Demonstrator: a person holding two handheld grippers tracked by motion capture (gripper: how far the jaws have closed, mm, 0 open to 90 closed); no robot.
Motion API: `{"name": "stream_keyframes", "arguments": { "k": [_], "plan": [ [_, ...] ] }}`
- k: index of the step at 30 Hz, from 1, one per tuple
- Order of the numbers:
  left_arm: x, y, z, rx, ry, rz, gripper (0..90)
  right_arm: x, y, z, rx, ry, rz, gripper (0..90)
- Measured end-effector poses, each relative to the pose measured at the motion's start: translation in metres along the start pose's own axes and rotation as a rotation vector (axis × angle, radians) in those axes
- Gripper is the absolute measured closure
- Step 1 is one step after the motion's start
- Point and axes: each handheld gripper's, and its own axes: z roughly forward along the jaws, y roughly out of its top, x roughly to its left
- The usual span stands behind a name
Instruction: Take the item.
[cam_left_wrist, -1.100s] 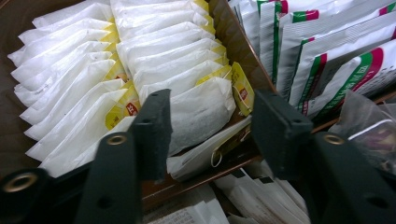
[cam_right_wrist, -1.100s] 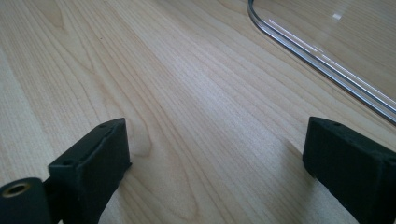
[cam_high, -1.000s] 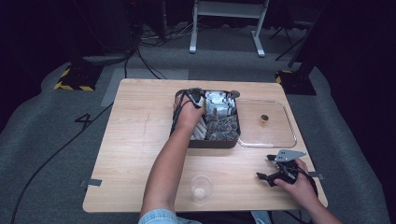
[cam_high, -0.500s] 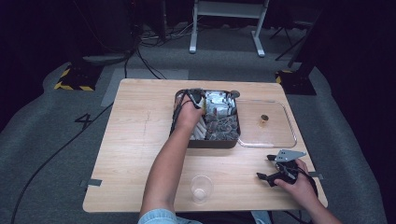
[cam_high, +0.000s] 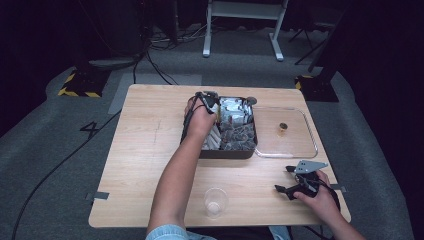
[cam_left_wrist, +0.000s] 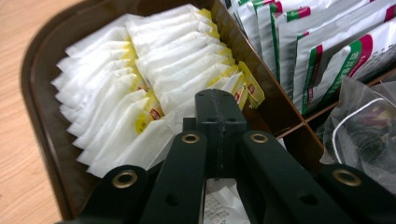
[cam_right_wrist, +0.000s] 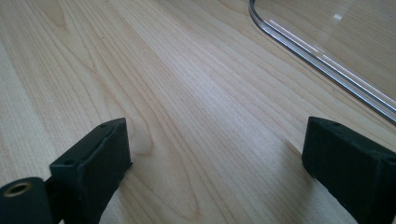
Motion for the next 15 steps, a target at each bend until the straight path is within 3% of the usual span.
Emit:
{"name": "stream_keyframes", "arguments": {
  "k": [10,15],
  "plan": [
    [0.009,0.002,-0.013,-0.043,-0.016,0.003,90.0,0.0,0.0,0.0,0.0,0.0,0.0,7.9],
    [0.018,0.002,-0.022,-0.087,-0.033,-0.012,90.0,0.0,0.0,0.0,0.0,0.0,0.0,7.8]
  ]
}}
